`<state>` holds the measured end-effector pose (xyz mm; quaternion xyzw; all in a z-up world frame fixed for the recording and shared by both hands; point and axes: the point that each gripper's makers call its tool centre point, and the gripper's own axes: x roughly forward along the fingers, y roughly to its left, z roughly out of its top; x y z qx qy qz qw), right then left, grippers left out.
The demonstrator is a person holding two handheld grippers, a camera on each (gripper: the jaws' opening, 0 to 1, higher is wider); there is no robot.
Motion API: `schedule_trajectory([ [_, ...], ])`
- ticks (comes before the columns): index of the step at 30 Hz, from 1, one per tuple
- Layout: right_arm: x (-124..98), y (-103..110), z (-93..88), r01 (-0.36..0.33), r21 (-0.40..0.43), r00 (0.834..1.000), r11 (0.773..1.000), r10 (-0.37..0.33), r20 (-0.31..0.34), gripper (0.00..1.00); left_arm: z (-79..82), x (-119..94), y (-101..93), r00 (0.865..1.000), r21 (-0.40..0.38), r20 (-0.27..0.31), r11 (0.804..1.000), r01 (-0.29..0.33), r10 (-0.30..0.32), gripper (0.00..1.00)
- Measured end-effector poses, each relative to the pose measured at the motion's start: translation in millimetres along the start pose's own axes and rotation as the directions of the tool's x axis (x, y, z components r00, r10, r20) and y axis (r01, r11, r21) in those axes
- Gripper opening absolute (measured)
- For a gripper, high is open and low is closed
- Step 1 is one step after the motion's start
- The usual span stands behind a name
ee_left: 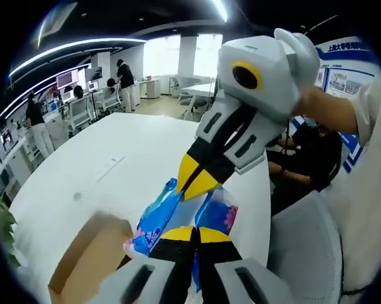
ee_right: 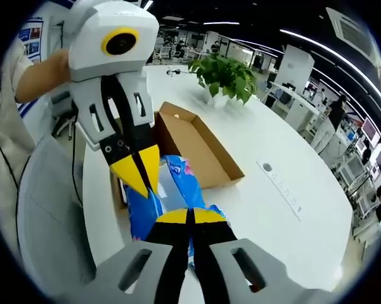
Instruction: Operate the shoe box by opening the lid, removing the specified soft item, and placing it in the target area until the item is outside and the box remains undamaged.
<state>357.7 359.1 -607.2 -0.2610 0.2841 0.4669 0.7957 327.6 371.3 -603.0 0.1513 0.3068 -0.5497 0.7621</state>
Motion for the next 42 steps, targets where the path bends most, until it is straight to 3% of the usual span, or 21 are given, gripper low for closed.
schedule_trajectory([
  [6, -16, -20, -31.4, 0.027, 0.062, 0.999, 0.998, -0.026, -0.031, 0.00, 13.4, 33, -7.4, 0.999, 0.004, 0.004, 0.999, 0.050, -0.050, 0.00],
  [9, -22, -33, -46.8, 0.070, 0.071, 0.997, 0.995, -0.066, -0.050, 0.00, 23.8, 51, -12.3, 0.996, -0.003, 0.029, 0.997, 0.080, -0.080, 0.00],
  [20, -37, -66, -93.8, 0.116, 0.110, 0.990, 0.987, -0.106, -0.090, 0.00, 43.4, 104, -20.3, 0.989, -0.009, 0.042, 0.990, 0.142, -0.142, 0.00],
  [32, -49, -104, -121.6, 0.135, 0.150, 0.989, 0.979, -0.123, -0.086, 0.00, 70.2, 152, -16.9, 0.976, -0.032, 0.023, 0.976, 0.216, -0.215, 0.00],
  [34, -52, -109, -126.4, 0.137, 0.147, 0.988, 0.980, -0.125, -0.090, 0.00, 75.7, 159, -16.3, 0.973, -0.039, 0.041, 0.973, 0.227, -0.226, 0.00],
  [39, -55, -121, -139.7, 0.137, 0.143, 0.987, 0.980, -0.123, -0.107, 0.00, 82.1, 178, -15.6, 0.969, -0.068, 0.049, 0.967, 0.246, -0.243, 0.00],
  [42, -56, -127, -148.8, 0.142, 0.146, 0.985, 0.979, -0.125, -0.117, 0.00, 84.5, 188, -17.0, 0.967, -0.048, 0.039, 0.966, 0.252, -0.251, 0.00],
])
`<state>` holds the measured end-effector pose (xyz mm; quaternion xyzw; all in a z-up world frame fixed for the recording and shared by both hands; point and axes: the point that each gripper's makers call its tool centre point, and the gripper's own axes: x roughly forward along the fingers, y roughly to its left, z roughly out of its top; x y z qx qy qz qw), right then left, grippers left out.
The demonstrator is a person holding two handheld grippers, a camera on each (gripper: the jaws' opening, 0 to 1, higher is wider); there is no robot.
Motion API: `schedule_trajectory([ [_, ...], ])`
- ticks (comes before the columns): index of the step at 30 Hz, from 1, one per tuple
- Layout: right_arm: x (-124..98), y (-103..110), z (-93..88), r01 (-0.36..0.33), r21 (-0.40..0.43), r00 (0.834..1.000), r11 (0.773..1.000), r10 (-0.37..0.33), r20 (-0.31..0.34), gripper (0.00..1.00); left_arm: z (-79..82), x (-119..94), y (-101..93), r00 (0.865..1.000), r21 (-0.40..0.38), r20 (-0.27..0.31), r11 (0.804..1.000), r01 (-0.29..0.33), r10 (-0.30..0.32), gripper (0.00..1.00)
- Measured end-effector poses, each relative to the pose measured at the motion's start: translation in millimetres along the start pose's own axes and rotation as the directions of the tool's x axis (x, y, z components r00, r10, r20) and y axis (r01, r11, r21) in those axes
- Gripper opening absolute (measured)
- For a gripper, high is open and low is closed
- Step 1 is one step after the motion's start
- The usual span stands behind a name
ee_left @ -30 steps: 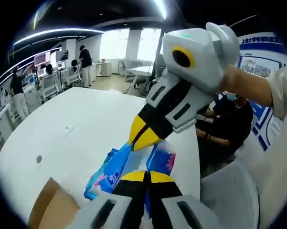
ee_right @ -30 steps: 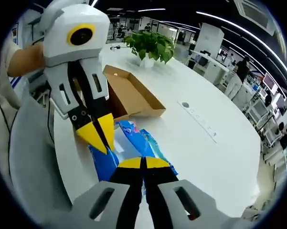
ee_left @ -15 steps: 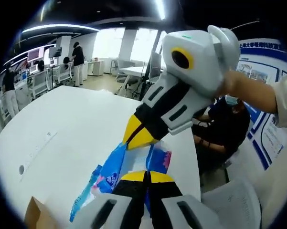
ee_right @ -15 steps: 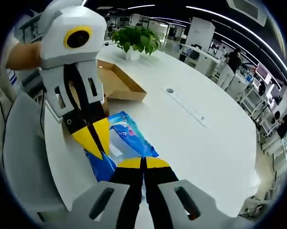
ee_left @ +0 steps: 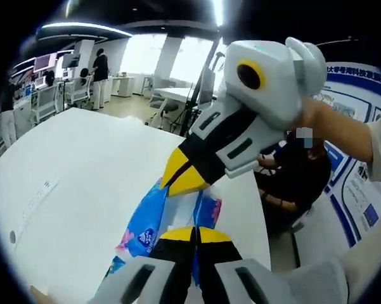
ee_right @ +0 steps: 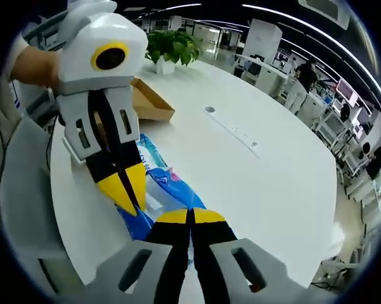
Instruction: Operate the shoe box by opening the lid, removing the specified soft item, and placing it in the target area until the item is outside and the box remains undamaged.
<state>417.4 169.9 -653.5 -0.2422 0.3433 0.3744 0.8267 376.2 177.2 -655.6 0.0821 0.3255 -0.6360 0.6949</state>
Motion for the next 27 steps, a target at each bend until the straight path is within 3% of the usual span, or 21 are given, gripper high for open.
schedule_trajectory([
  [13, 10, -32, -36.5, 0.035, 0.056, 0.999, 0.998, -0.033, -0.027, 0.00, 2.4, 52, 6.3, 0.998, 0.012, -0.063, 1.000, 0.025, -0.024, 0.00],
  [17, 18, -34, -51.0, 0.052, 0.074, 0.998, 0.996, -0.049, -0.047, 0.00, -8.6, 66, 12.9, 0.996, 0.019, -0.090, 1.000, 0.010, -0.008, 0.01],
  [21, 30, -30, -63.5, 0.052, 0.086, 0.997, 0.995, -0.046, -0.066, 0.00, -23.8, 72, 12.8, 0.994, -0.030, -0.113, 1.000, 0.008, -0.011, 0.01],
  [27, 43, -29, -71.6, 0.070, 0.091, 0.995, 0.993, -0.062, -0.080, 0.00, -33.5, 77, 11.2, 0.994, -0.053, -0.105, 0.999, -0.003, -0.003, 0.01],
])
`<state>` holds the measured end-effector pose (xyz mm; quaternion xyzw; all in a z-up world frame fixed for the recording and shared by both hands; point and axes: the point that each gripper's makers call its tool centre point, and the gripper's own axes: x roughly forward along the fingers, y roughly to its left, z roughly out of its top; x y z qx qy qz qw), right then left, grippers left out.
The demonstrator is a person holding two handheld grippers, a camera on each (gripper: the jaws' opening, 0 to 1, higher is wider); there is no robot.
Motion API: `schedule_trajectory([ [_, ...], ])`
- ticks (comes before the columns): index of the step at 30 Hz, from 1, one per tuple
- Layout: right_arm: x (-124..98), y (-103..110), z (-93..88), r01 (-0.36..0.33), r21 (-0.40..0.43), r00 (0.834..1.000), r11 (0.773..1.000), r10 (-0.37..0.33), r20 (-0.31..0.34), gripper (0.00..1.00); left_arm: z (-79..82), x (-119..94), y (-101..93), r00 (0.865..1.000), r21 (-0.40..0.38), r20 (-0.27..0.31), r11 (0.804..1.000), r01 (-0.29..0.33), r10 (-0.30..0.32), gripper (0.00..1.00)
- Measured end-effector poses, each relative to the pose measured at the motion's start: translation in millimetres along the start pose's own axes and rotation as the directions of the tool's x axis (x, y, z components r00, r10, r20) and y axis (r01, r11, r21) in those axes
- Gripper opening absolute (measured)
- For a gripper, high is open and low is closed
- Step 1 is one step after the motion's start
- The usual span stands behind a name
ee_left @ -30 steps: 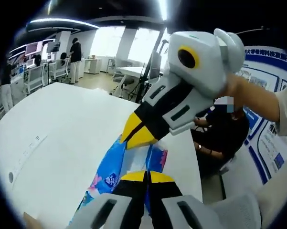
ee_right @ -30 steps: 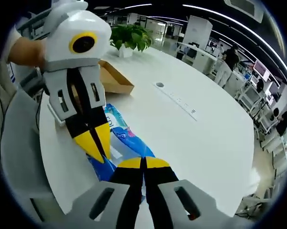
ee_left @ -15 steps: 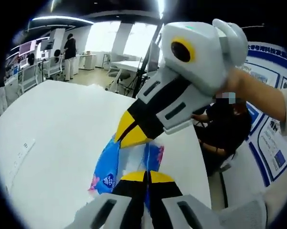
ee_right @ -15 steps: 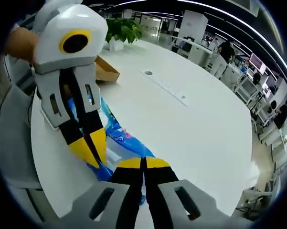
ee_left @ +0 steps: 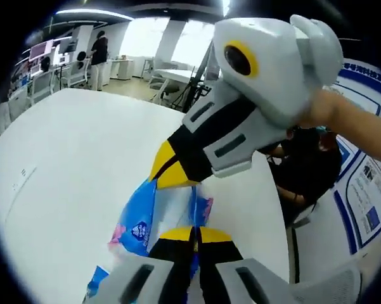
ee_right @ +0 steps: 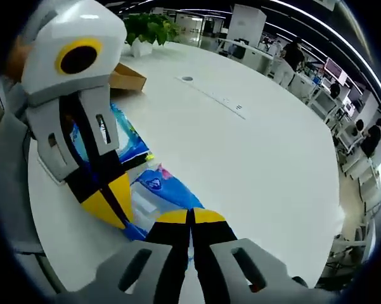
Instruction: Operate the shoe box by opening the lid, removing the specified soft item, and placing it in the target area until the item is outside and the box remains undamaged.
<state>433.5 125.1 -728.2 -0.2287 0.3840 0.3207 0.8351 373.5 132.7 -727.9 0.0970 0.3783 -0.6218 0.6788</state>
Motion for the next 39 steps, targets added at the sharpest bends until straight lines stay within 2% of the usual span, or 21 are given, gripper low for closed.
schedule_trajectory([
  [6, 3, -3, 4.1, 0.018, 0.015, 1.000, 1.000, -0.018, 0.006, 0.00, 4.7, 2, -5.3, 1.000, 0.013, 0.002, 1.000, 0.009, -0.009, 0.02],
  [13, 2, -2, 0.8, 0.023, 0.021, 1.000, 1.000, -0.023, -0.003, 0.00, 3.2, -1, -3.0, 1.000, 0.021, -0.008, 1.000, -0.004, 0.004, 0.03],
  [14, 2, -3, 0.5, 0.024, 0.023, 1.000, 0.999, -0.024, -0.004, 0.00, 2.3, -2, -2.9, 1.000, 0.021, -0.011, 1.000, -0.006, 0.006, 0.04],
  [16, 2, -2, -0.2, 0.027, 0.022, 1.000, 0.999, -0.026, -0.010, 0.00, 0.1, -4, -6.3, 1.000, 0.022, -0.018, 1.000, -0.002, 0.002, 0.13],
  [18, 0, -3, 0.1, 0.035, 0.018, 0.999, 0.999, -0.035, -0.013, 0.02, 0.6, -9, -10.9, 1.000, 0.078, -0.017, 0.997, 0.001, 0.001, 0.21],
  [20, -2, -4, 0.8, 0.046, 0.020, 0.999, 0.999, -0.045, -0.014, 0.06, 2.7, -10, -7.2, 1.000, 0.114, -0.023, 0.993, -0.013, 0.016, 0.21],
  [25, -13, 0, 8.3, 0.053, 0.013, 0.999, 0.998, -0.053, -0.007, 0.21, 10.5, -29, -14.8, 1.000, 0.134, 0.001, 0.991, -0.031, 0.031, 0.26],
  [28, -22, 6, 13.8, 0.047, 0.002, 0.999, 0.999, -0.047, -0.010, 0.23, 10.3, -44, -20.4, 0.999, 0.153, 0.002, 0.987, -0.042, 0.042, 0.29],
  [31, -31, 14, 21.7, 0.029, -0.005, 1.000, 1.000, -0.029, 0.001, 0.27, 7.7, -65, -24.0, 0.998, 0.210, 0.001, 0.976, -0.062, 0.063, 0.31],
  [36, -44, 33, 31.1, -0.026, -0.044, 0.999, 0.999, 0.024, -0.025, 0.32, 6.2, -94, -18.5, 0.994, 0.202, 0.020, 0.973, -0.112, 0.110, 0.41],
  [39, -52, 45, 39.4, -0.056, -0.067, 0.998, 0.996, 0.054, -0.030, 0.34, 0.4, -113, -15.7, 0.990, 0.201, 0.015, 0.969, -0.143, 0.143, 0.43],
])
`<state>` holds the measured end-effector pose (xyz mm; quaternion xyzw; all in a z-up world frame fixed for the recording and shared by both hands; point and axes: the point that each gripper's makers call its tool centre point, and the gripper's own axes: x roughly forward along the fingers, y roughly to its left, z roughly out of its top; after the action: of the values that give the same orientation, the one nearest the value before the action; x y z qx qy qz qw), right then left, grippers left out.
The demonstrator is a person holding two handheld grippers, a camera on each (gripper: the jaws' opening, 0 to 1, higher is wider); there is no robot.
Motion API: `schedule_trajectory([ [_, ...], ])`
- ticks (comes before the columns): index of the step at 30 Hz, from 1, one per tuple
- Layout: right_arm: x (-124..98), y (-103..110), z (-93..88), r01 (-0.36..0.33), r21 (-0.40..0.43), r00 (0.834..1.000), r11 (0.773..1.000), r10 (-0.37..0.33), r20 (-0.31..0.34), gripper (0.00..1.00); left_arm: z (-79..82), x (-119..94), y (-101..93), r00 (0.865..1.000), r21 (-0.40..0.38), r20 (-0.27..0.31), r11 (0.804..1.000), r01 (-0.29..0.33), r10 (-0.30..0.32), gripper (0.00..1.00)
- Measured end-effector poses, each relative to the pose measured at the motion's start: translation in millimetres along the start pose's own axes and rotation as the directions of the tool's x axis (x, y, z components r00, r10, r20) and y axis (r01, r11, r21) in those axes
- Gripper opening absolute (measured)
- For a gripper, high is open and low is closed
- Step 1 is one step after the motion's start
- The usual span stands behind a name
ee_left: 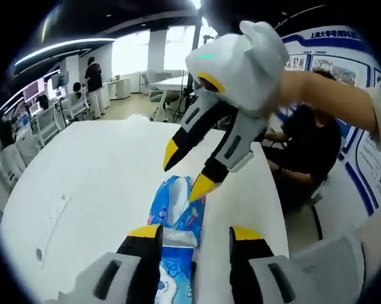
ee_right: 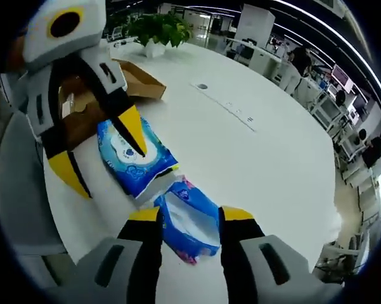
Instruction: Operate the shoe box by opening the lid, removing the specified soft item, and placing it in the target area until the item is outside and the box remains undamaged.
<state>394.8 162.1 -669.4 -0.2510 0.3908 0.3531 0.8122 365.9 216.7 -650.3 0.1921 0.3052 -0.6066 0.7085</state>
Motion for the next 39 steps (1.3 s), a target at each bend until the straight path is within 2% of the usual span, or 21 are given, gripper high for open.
schedule_trajectory([
  [3, -7, 13, 8.9, -0.038, -0.037, 0.999, 0.999, 0.038, -0.008, 0.39, -8.2, -19, 3.0, 1.000, -0.035, -0.005, 0.999, -0.023, 0.023, 0.47],
  [6, -12, 23, 23.4, -0.048, -0.087, 0.999, 0.995, 0.048, -0.002, 0.38, -17.1, -37, 5.8, 0.999, -0.080, -0.009, 0.996, -0.040, 0.039, 0.54],
  [9, -15, 33, 37.4, -0.068, -0.099, 0.997, 0.993, 0.070, 0.013, 0.40, -28.0, -60, 10.5, 0.998, -0.124, -0.009, 0.990, -0.069, 0.068, 0.59],
  [15, -16, 52, 63.4, -0.096, -0.140, 0.994, 0.986, 0.102, 0.036, 0.43, -50.8, -107, 27.6, 0.989, -0.168, -0.004, 0.975, -0.145, 0.146, 0.62],
  [18, -15, 67, 76.7, -0.127, -0.153, 0.989, 0.980, 0.136, 0.052, 0.45, -63.2, -133, 29.3, 0.983, -0.205, 0.004, 0.962, -0.178, 0.183, 0.63],
  [23, -5, 92, 93.9, -0.179, -0.171, 0.979, 0.969, 0.192, 0.062, 0.49, -83.2, -164, 29.8, 0.974, -0.230, 0.004, 0.948, -0.221, 0.228, 0.66],
  [26, 5, 109, 100.3, -0.215, -0.237, 0.972, 0.948, 0.231, 0.044, 0.47, -94.2, -184, 30.4, 0.964, -0.261, 0.018, 0.932, -0.252, 0.265, 0.69],
  [28, 13, 118, 104.2, -0.234, -0.252, 0.968, 0.939, 0.250, 0.034, 0.48, -103.2, -198, 30.1, 0.960, -0.272, 0.023, 0.925, -0.264, 0.280, 0.70],
  [29, 16, 122, 106.1, -0.242, -0.258, 0.966, 0.936, 0.258, 0.031, 0.49, -109.5, -205, 31.5, 0.954, -0.294, 0.020, 0.914, -0.280, 0.299, 0.71],
  [31, 23, 132, 111.8, -0.263, -0.279, 0.959, 0.923, 0.282, 0.029, 0.50, -119.7, -218, 32.5, 0.947, -0.307, 0.019, 0.903, -0.300, 0.321, 0.71],
  [35, 34, 149, 122.3, -0.298, -0.297, 0.947, 0.907, 0.320, 0.029, 0.51, -140.6, -239, 36.4, 0.932, -0.312, 0.004, 0.886, -0.343, 0.362, 0.71],
  [36, 37, 153, 124.9, -0.307, -0.302, 0.943, 0.902, 0.331, 0.030, 0.51, -147.4, -246, 39.3, 0.925, -0.326, 0.003, 0.874, -0.359, 0.381, 0.71],
  [39, 47, 167, 132.5, -0.332, -0.332, 0.933, 0.883, 0.360, 0.024, 0.51, -163.9, -261, 42.0, 0.914, -0.354, -0.009, 0.853, -0.383, 0.406, 0.72],
])
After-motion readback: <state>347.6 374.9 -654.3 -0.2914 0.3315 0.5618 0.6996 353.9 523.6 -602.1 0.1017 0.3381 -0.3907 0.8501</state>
